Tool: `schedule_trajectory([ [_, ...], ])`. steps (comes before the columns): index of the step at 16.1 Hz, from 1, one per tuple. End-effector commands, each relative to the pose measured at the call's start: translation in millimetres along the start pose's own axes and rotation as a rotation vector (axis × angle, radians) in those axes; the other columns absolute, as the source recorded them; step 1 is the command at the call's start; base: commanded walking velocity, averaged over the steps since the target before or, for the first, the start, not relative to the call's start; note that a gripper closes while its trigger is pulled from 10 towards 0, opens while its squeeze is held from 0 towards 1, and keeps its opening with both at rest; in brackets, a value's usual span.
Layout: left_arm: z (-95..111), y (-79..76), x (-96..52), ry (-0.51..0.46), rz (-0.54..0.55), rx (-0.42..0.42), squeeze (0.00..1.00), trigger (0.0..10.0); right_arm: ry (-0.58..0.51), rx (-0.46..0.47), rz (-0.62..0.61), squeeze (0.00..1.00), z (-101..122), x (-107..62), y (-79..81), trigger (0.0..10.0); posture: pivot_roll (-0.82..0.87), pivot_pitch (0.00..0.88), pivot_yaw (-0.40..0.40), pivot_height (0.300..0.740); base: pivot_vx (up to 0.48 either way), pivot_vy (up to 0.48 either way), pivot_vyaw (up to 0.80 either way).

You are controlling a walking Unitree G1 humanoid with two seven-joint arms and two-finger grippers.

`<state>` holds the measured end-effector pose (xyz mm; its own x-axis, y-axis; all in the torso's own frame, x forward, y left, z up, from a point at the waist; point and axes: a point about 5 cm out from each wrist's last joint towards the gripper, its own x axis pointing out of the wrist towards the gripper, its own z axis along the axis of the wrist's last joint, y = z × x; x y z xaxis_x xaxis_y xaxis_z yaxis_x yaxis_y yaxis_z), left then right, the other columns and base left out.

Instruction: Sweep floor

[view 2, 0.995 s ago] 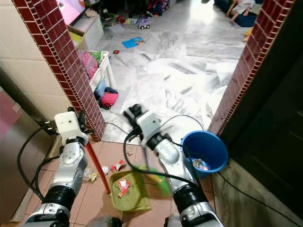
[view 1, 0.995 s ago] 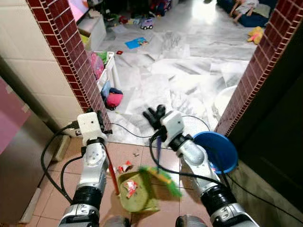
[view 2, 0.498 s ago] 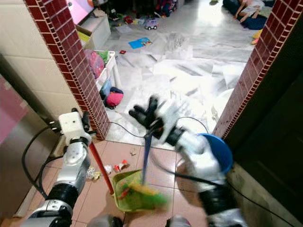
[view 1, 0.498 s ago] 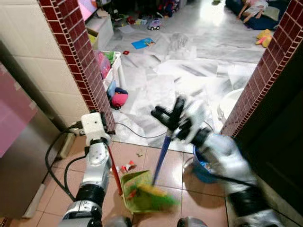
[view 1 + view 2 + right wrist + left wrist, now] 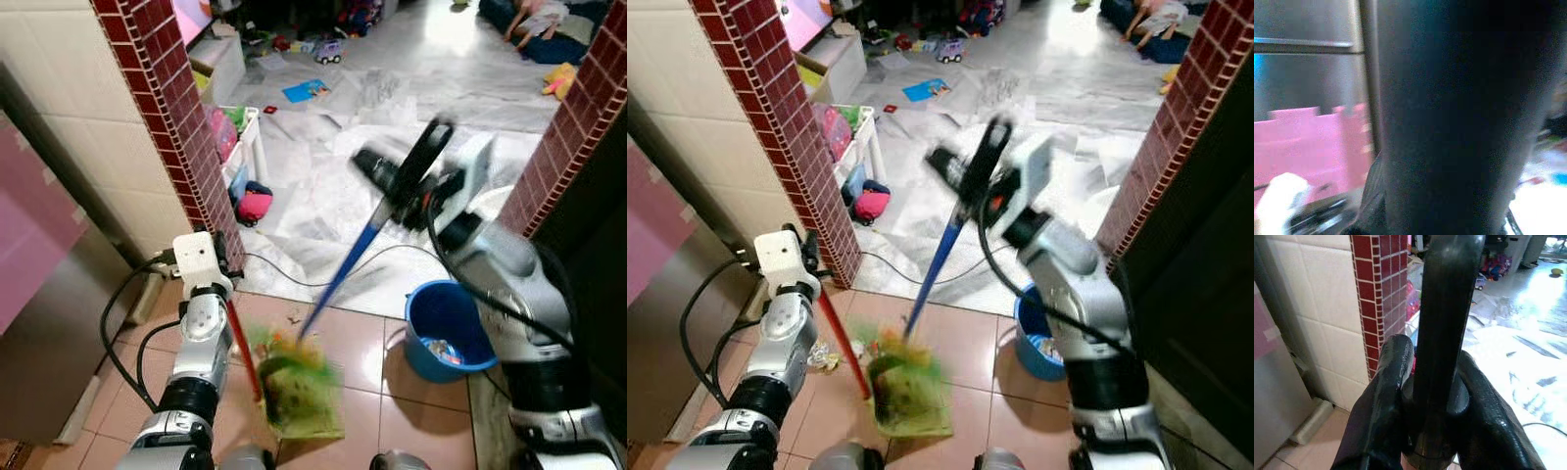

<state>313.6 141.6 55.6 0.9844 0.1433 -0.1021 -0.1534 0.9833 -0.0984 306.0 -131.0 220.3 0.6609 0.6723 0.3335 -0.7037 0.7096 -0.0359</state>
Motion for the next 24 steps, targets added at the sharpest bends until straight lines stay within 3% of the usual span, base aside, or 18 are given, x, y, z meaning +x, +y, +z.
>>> schedule_trajectory([
  [1, -7, -5.1, -2.9, 0.052, -0.040, -0.038, 0.00, 10.0, -0.051, -0.069, -0.095, 0.00, 11, 0.4, -11.8, 10.0, -0.11, 0.000, 0.081, 0.740, 0.000, 0.000, 0.00],
  [3, -9, -4.6, -6.0, 0.059, -0.060, -0.042, 0.00, 10.0, 0.008, -0.110, -0.190, 0.00, -7, -10.1, -15.3, 10.0, -0.10, 0.000, 0.080, 0.740, 0.000, 0.000, 0.00],
  [5, -9, -4.9, -9.1, 0.059, -0.090, -0.051, 0.00, 10.0, 0.050, -0.066, -0.318, 0.00, -29, -23.5, -15.8, 10.0, -0.10, 0.000, 0.082, 0.740, 0.000, 0.000, 0.00],
  [6, -11, -4.8, -12.3, 0.067, -0.116, -0.043, 0.00, 10.0, 0.094, -0.047, -0.402, 0.00, -49, -37.9, -9.3, 10.0, -0.09, 0.000, 0.081, 0.740, 0.000, 0.000, 0.00],
  [8, -11, -3.8, -15.8, 0.066, -0.136, -0.034, 0.00, 10.0, 0.115, -0.044, -0.468, 0.00, -62, -48.9, -0.7, 10.0, -0.09, 0.000, 0.084, 0.740, 0.000, 0.000, 0.00],
  [11, -12, -3.3, -22.5, 0.090, -0.179, -0.061, 0.00, 10.0, 0.219, -0.189, -0.564, 0.00, -77, -59.6, 4.7, 10.0, -0.09, 0.000, 0.093, 0.740, 0.000, 0.000, 0.00],
  [12, -11, -7.3, -25.3, 0.091, -0.223, -0.071, 0.00, 10.0, 0.245, -0.178, -0.579, 0.00, -82, -63.2, 4.7, 10.0, -0.09, 0.000, 0.099, 0.740, 0.000, 0.480, 0.00],
  [17, -6, -23.6, -28.4, 0.107, -0.333, -0.094, 0.00, 10.0, 0.236, -0.189, -0.592, 0.00, -85, -62.9, -1.7, 10.0, -0.09, 0.000, 0.091, 0.740, 0.000, 0.480, -0.47],
  [20, -6, -28.9, -31.6, 0.124, -0.397, -0.093, 0.00, 10.0, 0.242, -0.201, -0.580, 0.00, -90, -54.1, 0.1, 10.0, -0.07, 0.000, 0.082, 0.740, 0.000, 0.480, 0.00],
  [23, -4, -34.1, -33.0, 0.135, -0.446, -0.086, 0.00, 10.0, 0.311, -0.201, -0.631, 0.00, -99, -48.4, -4.6, 10.0, -0.05, 0.000, 0.081, 0.740, 0.000, 0.480, 0.00],
  [24, -2, -33.9, -32.6, 0.131, -0.444, -0.085, 0.00, 10.0, 0.321, -0.239, -0.648, 0.00, -100, -46.0, -6.8, 10.0, -0.06, 0.000, 0.083, 0.740, 0.000, 0.480, 0.00],
])
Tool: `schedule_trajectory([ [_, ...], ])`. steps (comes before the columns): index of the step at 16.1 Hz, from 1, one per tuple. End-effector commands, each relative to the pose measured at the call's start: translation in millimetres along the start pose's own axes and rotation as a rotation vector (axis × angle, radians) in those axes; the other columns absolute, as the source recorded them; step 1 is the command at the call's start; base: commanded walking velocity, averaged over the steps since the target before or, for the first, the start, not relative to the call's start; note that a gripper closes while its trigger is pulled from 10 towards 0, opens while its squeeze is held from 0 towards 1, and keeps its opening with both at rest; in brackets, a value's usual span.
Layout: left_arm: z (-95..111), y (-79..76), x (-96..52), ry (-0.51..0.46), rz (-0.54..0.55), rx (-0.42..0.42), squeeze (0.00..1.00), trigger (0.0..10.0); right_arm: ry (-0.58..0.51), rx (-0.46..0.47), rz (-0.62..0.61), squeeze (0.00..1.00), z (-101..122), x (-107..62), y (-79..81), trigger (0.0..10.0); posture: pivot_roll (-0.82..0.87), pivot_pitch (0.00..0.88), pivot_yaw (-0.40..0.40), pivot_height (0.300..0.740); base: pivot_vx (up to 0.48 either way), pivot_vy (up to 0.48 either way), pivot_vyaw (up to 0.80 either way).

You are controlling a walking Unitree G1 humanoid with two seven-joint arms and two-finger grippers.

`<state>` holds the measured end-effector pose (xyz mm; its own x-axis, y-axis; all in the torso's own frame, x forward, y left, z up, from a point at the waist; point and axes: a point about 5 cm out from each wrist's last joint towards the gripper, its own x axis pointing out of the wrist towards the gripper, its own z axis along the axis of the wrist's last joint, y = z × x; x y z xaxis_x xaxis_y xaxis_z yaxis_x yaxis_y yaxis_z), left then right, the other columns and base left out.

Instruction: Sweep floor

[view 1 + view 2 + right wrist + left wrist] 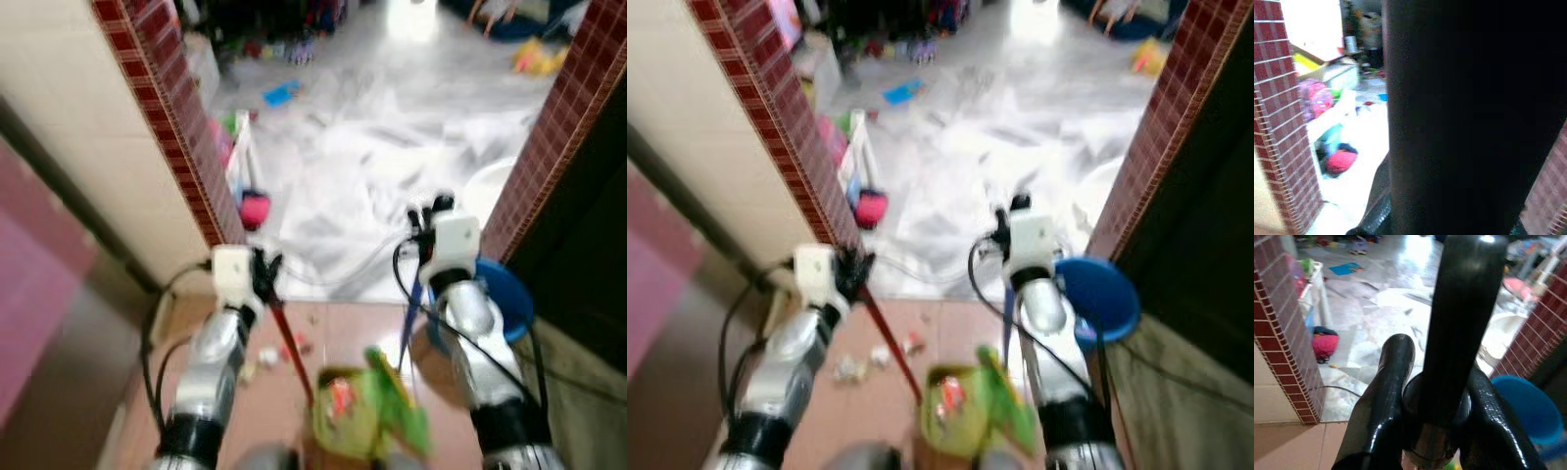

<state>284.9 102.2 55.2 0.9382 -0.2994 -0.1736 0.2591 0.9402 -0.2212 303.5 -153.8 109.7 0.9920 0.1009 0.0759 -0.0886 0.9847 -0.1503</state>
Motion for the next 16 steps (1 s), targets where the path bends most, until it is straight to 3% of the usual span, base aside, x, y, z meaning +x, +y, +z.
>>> schedule_trajectory([
  [1, 7, 0.5, 0.7, -0.019, -0.015, -0.018, 0.00, 10.0, -0.013, 0.004, 0.039, 0.00, 3, 6.0, 10.6, 10.0, -0.05, 0.000, 0.074, 0.740, 0.000, 0.480, 0.00],
  [4, 12, -0.2, 1.6, -0.049, -0.001, -0.018, 0.00, 10.0, 0.020, -0.008, 0.059, 0.00, -1, 7.7, 13.4, 10.0, -0.03, 0.000, 0.017, 0.740, 0.000, 0.000, 0.00],
  [6, 14, 1.9, -1.4, -0.086, 0.053, -0.036, 0.00, 10.0, 0.052, -0.053, 0.138, 0.00, -6, 8.7, 21.2, 10.0, 0.00, 0.000, -0.080, 0.740, 0.000, 0.000, 0.00],
  [8, 16, 2.3, -0.4, -0.094, 0.063, 0.002, 0.00, 10.0, 0.087, -0.075, 0.153, 0.00, -11, 11.0, 23.7, 10.0, 0.02, 0.000, -0.148, 0.740, 0.000, 0.000, 0.00],
  [12, 19, 4.5, 0.2, -0.099, 0.054, 0.015, 0.00, 10.0, 0.056, -0.061, 0.143, 0.00, -7, 11.8, 27.6, 10.0, 0.00, 0.000, -0.094, 0.740, 0.000, 0.000, 0.00],
  [13, 17, 11.3, -5.1, -0.086, 0.065, 0.014, 0.00, 10.0, 0.040, -0.015, 0.095, 0.00, -6, 8.8, 24.4, 10.0, -0.03, 0.000, -0.007, 0.740, 0.000, 0.000, 0.00],
  [15, 15, 19.9, -11.6, -0.075, 0.086, 0.015, 0.00, 10.0, 0.017, -0.006, 0.024, 0.00, -5, 2.8, 13.8, 10.0, -0.06, 0.000, 0.040, 0.740, 0.000, 0.000, -0.21],
  [16, 14, 24.4, -16.4, -0.063, 0.083, 0.020, 0.00, 10.0, 0.035, 0.005, -0.038, 0.00, -10, -7.6, 0.8, 10.0, -0.07, 0.000, 0.061, 0.740, 0.000, 0.000, -0.80],
])
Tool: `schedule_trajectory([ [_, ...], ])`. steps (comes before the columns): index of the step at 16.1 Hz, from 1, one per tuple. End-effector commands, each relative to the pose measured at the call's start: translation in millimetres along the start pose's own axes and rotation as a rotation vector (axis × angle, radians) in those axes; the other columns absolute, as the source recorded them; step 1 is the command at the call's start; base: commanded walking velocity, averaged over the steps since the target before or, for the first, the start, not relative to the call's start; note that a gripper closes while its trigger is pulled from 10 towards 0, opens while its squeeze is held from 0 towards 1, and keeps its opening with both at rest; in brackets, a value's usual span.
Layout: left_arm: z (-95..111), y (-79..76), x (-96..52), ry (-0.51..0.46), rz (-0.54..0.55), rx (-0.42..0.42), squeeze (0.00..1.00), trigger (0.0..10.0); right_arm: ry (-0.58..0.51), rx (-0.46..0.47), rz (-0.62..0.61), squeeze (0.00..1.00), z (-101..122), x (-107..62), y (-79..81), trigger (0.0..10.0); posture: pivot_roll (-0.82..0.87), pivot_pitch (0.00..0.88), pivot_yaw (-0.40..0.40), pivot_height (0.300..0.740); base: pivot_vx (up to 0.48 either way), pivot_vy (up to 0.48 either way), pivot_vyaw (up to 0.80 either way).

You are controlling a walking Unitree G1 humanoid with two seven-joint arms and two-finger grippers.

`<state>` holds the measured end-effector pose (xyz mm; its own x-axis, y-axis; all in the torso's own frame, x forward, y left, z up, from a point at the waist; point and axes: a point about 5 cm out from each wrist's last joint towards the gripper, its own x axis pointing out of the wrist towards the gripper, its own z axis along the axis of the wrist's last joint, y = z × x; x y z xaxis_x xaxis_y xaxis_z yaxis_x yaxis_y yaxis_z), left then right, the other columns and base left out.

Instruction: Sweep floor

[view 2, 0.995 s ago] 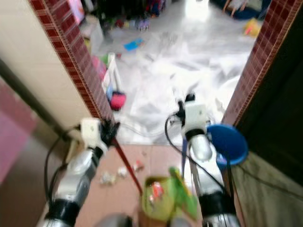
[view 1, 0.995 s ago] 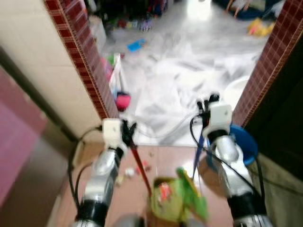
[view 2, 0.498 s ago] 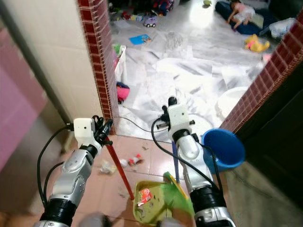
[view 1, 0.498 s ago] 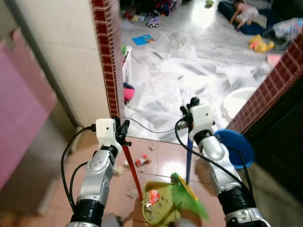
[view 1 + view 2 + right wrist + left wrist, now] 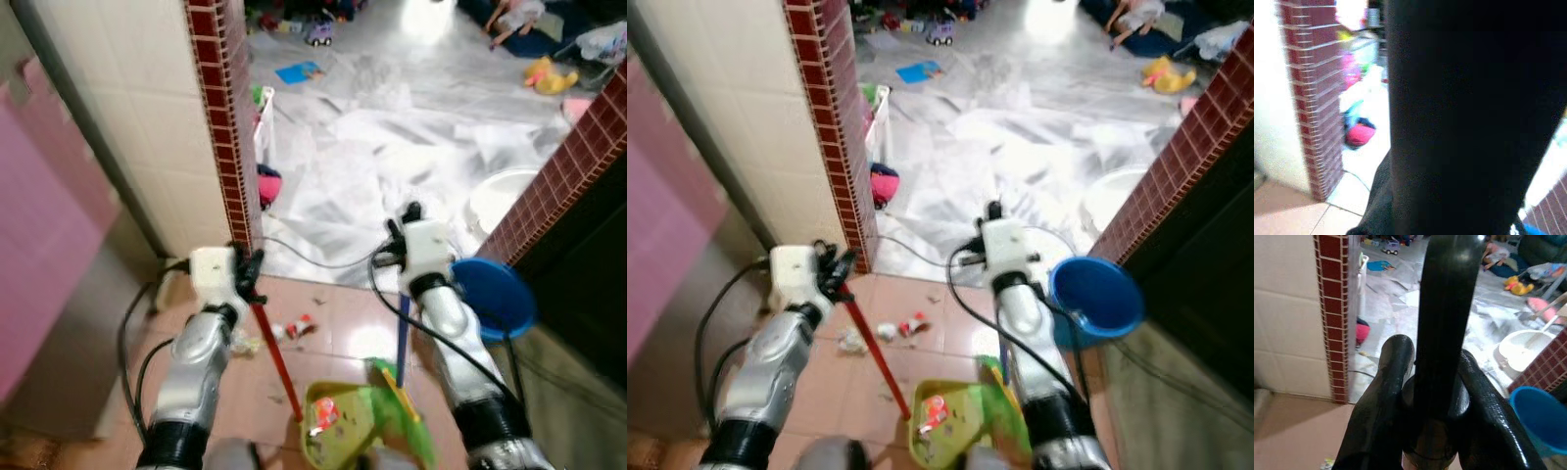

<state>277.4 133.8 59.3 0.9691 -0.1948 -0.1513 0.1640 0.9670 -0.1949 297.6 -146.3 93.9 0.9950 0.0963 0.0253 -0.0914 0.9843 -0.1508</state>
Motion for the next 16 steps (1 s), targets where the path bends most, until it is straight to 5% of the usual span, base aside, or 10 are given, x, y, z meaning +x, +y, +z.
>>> schedule_trajectory([
  [1, 6, -2.0, -0.1, -0.011, -0.025, 0.009, 0.00, 10.0, -0.012, 0.002, -0.048, 0.00, 2, -5.2, -12.6, 10.0, -0.08, 0.000, 0.063, 0.740, 0.000, 0.000, -0.80],
  [6, 2, -16.4, -1.3, 0.013, -0.124, -0.024, 0.00, 10.0, -0.009, -0.009, -0.103, 0.00, 2, -6.8, -29.1, 10.0, -0.09, 0.000, 0.067, 0.740, 0.000, 0.000, -0.80],
  [16, 24, -15.6, 1.0, -0.039, -0.131, 0.054, 0.00, 10.0, -0.016, 0.006, -0.090, 0.00, 11, -0.4, -26.0, 10.0, -0.08, 0.000, 0.067, 0.740, 0.000, 0.000, -0.71],
])
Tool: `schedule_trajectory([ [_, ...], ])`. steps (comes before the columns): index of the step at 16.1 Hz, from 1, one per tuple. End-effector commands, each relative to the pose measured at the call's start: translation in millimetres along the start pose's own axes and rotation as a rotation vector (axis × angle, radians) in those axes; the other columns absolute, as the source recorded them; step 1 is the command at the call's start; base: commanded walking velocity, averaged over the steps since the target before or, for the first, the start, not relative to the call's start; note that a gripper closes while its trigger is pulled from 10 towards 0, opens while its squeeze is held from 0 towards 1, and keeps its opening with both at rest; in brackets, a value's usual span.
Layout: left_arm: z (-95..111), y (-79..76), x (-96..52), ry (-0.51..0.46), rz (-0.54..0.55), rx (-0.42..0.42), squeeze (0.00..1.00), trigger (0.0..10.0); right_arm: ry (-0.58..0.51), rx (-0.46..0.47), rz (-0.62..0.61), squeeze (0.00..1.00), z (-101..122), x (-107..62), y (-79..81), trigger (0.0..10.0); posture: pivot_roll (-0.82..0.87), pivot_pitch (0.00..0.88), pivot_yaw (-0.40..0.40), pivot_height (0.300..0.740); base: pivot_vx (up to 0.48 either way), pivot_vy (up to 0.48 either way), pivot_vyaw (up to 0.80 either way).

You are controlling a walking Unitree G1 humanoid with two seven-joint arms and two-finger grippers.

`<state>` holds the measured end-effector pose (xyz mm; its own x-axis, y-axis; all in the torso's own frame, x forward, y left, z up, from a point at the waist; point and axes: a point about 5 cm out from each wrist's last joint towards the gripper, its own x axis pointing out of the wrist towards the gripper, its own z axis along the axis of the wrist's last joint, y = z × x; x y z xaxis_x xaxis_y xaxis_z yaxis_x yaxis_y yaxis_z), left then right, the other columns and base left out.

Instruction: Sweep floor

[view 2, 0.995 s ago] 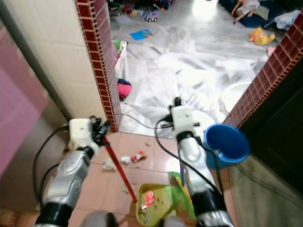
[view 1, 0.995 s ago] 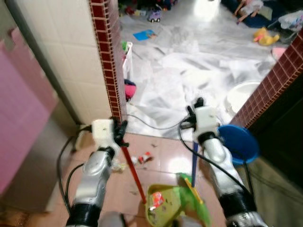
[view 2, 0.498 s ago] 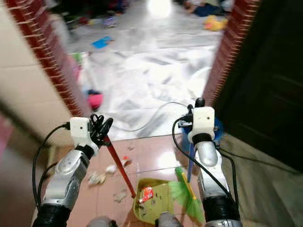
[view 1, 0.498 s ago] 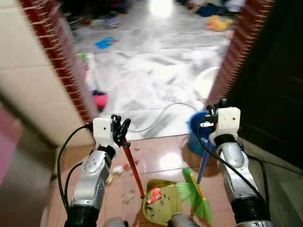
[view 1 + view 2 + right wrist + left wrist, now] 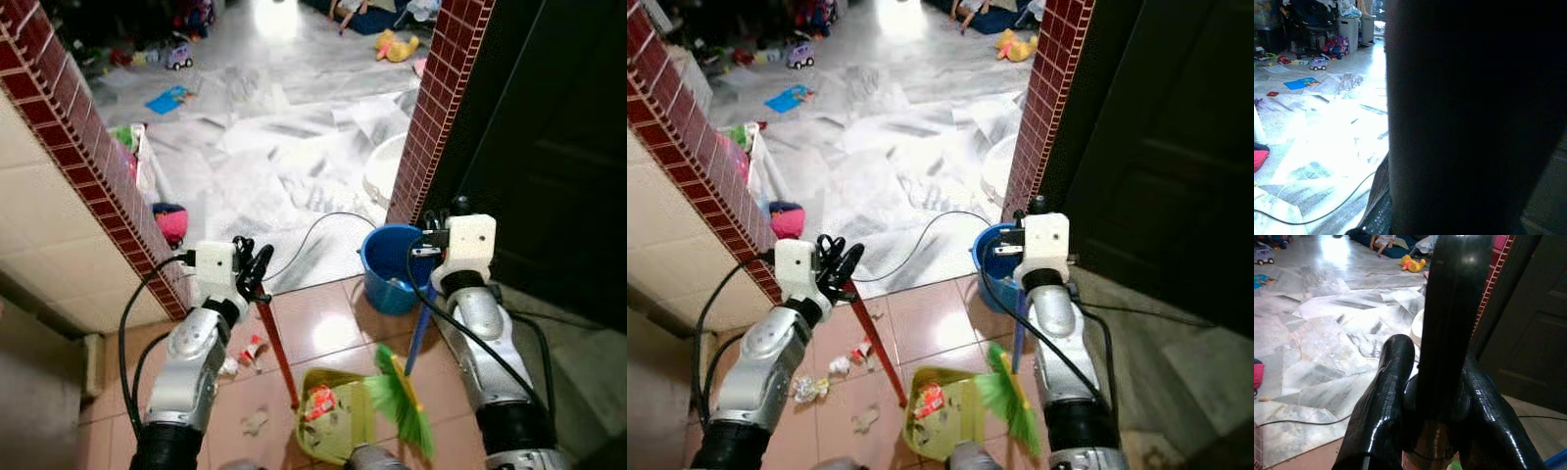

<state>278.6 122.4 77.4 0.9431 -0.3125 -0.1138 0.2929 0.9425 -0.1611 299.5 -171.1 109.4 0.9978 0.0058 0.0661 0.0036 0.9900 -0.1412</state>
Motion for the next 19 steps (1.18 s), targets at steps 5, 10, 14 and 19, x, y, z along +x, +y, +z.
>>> schedule_trajectory([
  [5, -4, -9.1, -4.3, -0.003, -0.010, -0.028, 0.00, 10.0, 0.019, 0.001, -0.009, 0.00, -5, -6.3, -1.1, 10.0, -0.09, 0.000, 0.071, 0.740, 0.000, 0.000, -0.76],
  [10, -2, -4.5, -1.1, 0.001, -0.005, -0.018, 0.00, 10.0, 0.057, 0.039, -0.014, 0.00, -14, -14.9, 5.5, 10.0, -0.10, 0.000, 0.079, 0.740, 0.000, 0.000, -0.16],
  [14, 3, -4.4, 1.8, -0.019, -0.011, -0.022, 0.00, 10.0, 0.029, 0.032, -0.003, 0.00, -8, -6.1, 4.7, 10.0, -0.09, 0.000, 0.086, 0.740, 0.000, -0.064, -0.76],
  [19, 1, -5.3, 1.4, -0.017, -0.011, -0.028, 0.00, 10.0, 0.023, 0.012, -0.012, 0.00, -5, -1.7, -3.1, 10.0, -0.10, 0.000, 0.085, 0.740, 0.000, -0.323, -0.09],
])
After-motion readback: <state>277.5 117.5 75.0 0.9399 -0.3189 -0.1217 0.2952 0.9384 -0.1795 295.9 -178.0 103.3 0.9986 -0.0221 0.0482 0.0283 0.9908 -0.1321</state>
